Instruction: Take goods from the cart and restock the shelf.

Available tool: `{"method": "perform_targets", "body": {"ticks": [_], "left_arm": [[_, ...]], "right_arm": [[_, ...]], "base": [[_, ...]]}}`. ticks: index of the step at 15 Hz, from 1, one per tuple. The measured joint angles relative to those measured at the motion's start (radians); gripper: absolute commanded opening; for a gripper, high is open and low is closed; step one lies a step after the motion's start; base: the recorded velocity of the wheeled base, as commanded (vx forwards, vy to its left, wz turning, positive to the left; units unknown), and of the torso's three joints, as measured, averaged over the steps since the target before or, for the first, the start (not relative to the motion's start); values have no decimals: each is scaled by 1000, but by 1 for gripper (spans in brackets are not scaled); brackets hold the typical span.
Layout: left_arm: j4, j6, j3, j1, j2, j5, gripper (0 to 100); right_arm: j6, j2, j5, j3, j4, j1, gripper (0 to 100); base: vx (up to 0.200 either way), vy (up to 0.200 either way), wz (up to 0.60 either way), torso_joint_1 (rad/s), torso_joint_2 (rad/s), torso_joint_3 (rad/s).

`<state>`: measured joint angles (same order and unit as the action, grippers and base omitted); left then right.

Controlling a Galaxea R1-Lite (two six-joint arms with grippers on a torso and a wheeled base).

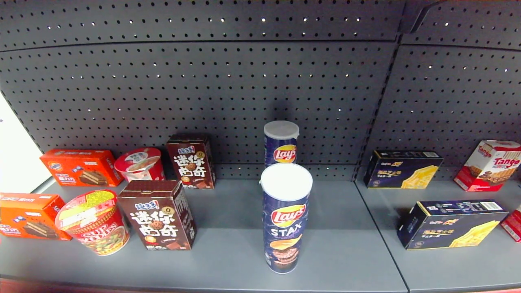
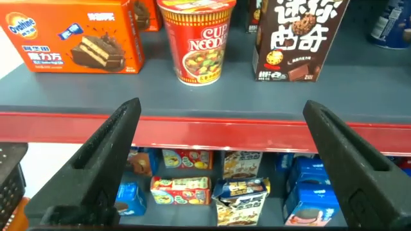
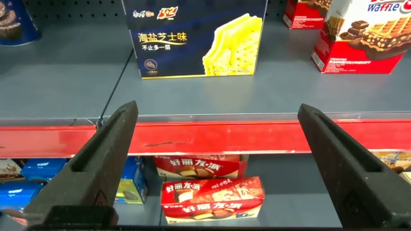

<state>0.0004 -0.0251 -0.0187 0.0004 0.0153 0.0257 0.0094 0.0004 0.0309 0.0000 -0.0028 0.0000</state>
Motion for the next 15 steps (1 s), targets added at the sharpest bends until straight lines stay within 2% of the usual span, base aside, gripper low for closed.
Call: {"method": "perform_targets", "body": {"ticks": [3, 15], "left_arm": [[0, -11, 3, 0, 0, 31, 100], [0, -5, 3, 0, -1, 25, 100]], "right_arm": [[0, 0, 0, 0, 0, 0, 100], [0, 0, -1, 0, 0, 0, 100]], "base": [[0, 0, 0, 0, 0, 0], [0, 0, 0, 0, 0, 0]]}}
